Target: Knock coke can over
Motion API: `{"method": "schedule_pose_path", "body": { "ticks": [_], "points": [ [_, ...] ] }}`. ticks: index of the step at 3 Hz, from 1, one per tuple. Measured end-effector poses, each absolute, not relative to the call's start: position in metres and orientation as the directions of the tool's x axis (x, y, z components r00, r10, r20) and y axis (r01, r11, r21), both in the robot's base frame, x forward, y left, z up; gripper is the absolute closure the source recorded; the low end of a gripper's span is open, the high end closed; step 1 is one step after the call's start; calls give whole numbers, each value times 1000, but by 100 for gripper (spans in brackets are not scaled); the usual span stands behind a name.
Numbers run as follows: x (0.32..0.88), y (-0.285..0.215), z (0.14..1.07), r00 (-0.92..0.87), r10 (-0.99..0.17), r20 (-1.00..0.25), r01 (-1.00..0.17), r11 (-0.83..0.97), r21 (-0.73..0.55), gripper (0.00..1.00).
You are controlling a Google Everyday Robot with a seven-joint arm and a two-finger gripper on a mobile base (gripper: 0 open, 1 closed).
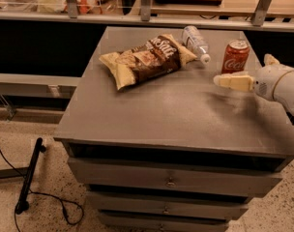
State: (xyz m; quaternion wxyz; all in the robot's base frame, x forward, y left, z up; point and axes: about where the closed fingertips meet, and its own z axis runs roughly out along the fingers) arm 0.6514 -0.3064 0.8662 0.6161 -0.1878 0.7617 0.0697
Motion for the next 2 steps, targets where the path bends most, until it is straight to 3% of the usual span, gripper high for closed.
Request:
{"method": "schedule_pose_path", "body": {
  "ticks": [2],
  "points": [
    [674,-281,864,-150,-223,-963,-444,886,-136,0]
  ]
}}
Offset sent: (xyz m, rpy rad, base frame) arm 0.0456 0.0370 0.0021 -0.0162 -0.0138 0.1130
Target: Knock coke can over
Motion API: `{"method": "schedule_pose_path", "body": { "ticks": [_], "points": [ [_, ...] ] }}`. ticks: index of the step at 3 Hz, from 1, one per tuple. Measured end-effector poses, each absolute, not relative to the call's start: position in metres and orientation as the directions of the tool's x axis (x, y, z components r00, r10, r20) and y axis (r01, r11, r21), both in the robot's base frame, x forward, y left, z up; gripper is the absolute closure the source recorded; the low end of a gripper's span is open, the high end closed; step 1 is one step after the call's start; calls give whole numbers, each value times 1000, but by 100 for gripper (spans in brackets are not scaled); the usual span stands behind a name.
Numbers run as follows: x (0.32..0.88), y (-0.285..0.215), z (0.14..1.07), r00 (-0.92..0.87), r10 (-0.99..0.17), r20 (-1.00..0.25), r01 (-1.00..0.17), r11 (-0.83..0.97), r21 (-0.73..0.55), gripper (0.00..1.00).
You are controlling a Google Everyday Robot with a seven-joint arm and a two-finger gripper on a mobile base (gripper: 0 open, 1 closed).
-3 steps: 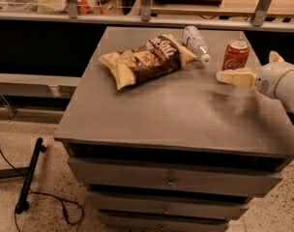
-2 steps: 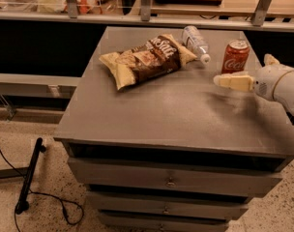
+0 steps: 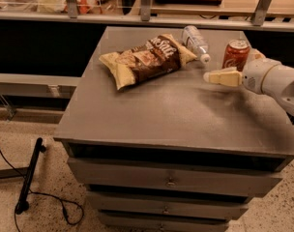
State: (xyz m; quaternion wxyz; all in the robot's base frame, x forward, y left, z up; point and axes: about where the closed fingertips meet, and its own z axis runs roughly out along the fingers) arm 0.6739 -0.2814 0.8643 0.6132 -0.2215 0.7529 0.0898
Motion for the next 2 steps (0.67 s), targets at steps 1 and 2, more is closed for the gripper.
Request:
{"method": "schedule_pose_path", "body": {
  "ticks": [1,2],
  "points": [
    [684,-284,860,-169,-203,-964,-441,891,-111,16],
    [688,-289,853,-191,-185,-964,-440,894,-85,41]
  ]
}}
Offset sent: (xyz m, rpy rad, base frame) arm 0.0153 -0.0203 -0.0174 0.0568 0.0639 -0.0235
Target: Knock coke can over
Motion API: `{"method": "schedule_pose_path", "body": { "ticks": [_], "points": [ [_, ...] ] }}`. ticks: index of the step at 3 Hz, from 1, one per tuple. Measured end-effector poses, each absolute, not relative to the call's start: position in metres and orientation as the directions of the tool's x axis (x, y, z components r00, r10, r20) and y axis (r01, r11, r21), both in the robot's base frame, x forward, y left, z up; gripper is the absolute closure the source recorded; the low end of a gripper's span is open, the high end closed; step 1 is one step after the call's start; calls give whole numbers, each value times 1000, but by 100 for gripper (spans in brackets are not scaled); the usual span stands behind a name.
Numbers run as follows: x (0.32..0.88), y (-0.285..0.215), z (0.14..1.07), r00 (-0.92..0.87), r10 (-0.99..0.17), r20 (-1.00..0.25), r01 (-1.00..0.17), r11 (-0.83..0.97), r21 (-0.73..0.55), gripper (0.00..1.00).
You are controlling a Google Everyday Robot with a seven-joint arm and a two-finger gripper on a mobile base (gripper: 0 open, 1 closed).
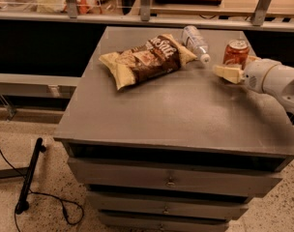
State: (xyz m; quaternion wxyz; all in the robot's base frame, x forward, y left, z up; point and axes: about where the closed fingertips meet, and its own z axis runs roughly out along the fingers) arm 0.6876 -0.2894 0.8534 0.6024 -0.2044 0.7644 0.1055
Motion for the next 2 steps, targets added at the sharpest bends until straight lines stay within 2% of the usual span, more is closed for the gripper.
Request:
{"method": "schedule_pose_path", "body": {
  "ticks": [2],
  "points": [
    [679,-288,870,-174,-221,-960,-495,862,-109,86]
  ]
}}
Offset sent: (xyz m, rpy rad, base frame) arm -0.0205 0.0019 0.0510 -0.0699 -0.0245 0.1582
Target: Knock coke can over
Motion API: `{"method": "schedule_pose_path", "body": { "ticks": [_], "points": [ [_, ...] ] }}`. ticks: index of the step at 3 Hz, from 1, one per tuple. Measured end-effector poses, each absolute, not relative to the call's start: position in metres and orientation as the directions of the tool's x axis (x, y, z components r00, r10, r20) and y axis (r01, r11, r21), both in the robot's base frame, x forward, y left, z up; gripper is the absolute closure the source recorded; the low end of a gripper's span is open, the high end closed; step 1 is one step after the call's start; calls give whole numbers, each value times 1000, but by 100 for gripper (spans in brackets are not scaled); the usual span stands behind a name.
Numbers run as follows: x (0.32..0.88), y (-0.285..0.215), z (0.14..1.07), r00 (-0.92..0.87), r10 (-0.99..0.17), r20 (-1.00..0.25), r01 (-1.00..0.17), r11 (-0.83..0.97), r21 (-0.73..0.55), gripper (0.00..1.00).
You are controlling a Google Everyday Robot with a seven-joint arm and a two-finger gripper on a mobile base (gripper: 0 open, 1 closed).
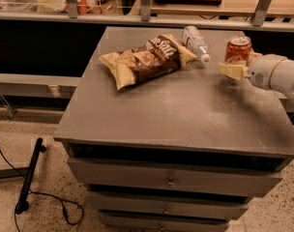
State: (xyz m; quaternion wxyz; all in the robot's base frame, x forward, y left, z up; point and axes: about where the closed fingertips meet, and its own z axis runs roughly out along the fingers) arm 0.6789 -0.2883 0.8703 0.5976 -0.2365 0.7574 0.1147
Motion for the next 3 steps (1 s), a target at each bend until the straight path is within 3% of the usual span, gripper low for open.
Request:
{"method": "schedule_pose_path", "body": {
  "ticks": [1,2,3],
  "points": [
    [669,-278,919,-134,-336,-932,-575,793,-203,100],
    [642,-273,956,-104,-468,-878,-652,698,-295,100],
    [614,-269,979,-71,-503,-861,-696,644,-319,100]
  ]
}}
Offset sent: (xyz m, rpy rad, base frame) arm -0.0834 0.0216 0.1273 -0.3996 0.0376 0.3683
